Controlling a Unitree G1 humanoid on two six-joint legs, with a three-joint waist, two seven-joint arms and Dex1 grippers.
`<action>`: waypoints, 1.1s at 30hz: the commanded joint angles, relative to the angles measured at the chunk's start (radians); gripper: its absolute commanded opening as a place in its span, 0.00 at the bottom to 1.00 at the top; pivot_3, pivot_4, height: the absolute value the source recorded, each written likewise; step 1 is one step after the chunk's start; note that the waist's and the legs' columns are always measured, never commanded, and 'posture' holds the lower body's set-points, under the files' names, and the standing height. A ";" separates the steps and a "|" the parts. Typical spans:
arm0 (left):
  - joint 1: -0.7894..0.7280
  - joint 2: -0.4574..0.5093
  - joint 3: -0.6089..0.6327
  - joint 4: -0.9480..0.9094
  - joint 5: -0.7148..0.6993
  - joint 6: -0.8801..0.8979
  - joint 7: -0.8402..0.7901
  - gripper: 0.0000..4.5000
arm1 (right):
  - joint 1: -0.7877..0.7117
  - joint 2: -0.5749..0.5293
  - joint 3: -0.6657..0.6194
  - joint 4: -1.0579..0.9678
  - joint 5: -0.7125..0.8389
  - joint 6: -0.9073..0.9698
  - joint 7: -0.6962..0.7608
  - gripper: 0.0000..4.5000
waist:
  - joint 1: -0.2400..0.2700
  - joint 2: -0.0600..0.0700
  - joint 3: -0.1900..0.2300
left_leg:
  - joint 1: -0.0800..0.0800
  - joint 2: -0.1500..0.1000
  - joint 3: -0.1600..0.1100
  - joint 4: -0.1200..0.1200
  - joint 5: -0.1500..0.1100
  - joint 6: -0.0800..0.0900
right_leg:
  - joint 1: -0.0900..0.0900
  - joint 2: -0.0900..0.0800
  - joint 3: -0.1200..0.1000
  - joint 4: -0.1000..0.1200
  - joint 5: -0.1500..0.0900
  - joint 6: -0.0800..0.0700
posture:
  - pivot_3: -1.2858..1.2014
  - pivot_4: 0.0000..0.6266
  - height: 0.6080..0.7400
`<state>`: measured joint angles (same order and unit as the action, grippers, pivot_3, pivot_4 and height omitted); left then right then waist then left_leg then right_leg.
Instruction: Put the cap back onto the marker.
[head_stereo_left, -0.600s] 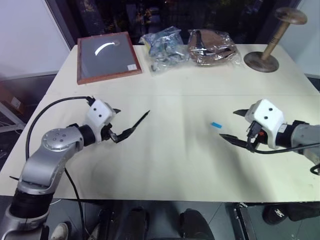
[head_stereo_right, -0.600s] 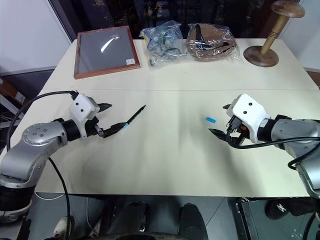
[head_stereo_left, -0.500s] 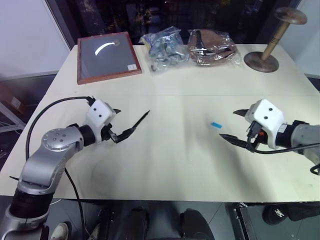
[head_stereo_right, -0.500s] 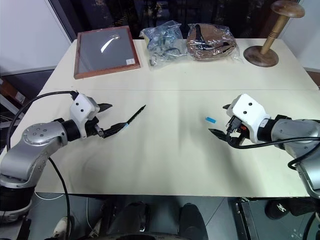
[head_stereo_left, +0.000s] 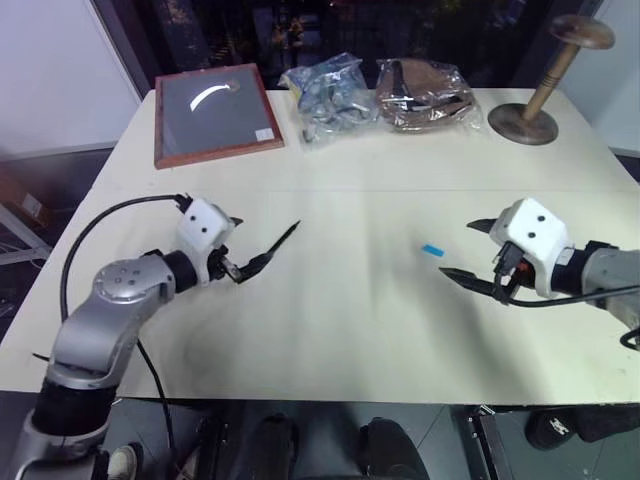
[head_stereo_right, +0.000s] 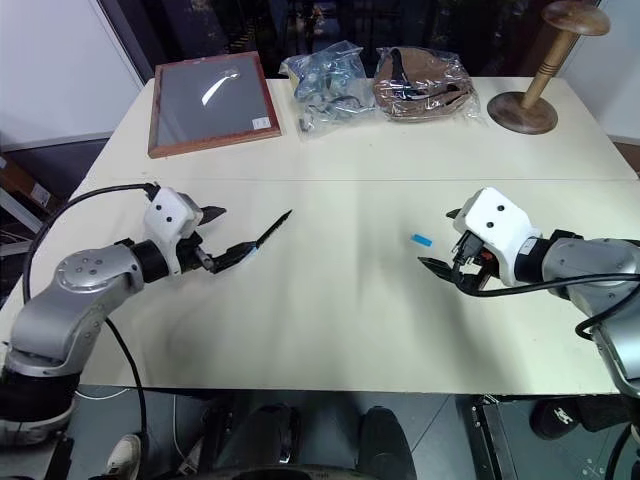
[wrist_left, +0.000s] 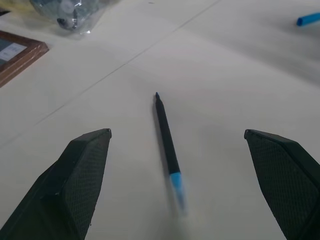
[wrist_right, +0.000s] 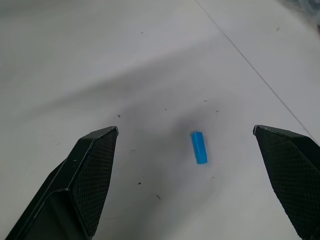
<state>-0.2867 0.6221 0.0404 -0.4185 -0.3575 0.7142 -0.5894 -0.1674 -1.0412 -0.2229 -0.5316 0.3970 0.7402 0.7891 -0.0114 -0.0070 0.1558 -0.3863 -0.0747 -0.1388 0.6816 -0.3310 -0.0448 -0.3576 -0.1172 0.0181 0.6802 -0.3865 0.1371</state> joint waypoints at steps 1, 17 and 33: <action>-0.030 -0.031 -0.029 0.033 0.024 0.015 0.041 0.99 | -0.013 0.007 -0.022 -0.054 0.010 0.014 -0.018 1.00 | 0.000 0.000 0.000 | 0.000 0.000 0.000 0.000 0.000 0.000 | 0.000 0.000 0.000 0.000 0.000 0.000 | 0.52 0.24 1.00; -0.196 -0.113 -0.154 0.268 0.129 0.073 0.099 0.99 | 0.058 0.074 -0.071 -0.211 0.037 0.134 -0.112 1.00 | -0.001 0.000 0.000 | -0.001 0.000 -0.001 0.001 0.000 0.000 | 0.000 0.000 -0.001 0.001 0.000 0.000 | 0.52 0.24 1.00; -0.172 -0.145 -0.186 0.351 0.172 0.065 0.089 0.99 | 0.071 0.089 -0.078 -0.244 0.049 0.161 -0.147 1.00 | 0.002 0.000 0.000 | -0.001 -0.001 -0.001 0.002 0.000 0.000 | 0.000 0.000 -0.002 0.001 0.000 0.000 | 0.52 0.24 1.00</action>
<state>-0.4744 0.4794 -0.1336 -0.0768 -0.1976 0.7889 -0.4914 -0.0908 -0.9581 -0.2777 -0.7430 0.4381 0.9085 0.6515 -0.0090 -0.0073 0.1558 -0.3876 -0.0757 -0.1398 0.6835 -0.3310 -0.0448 -0.3576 -0.1176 0.0165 0.6816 -0.3864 0.1372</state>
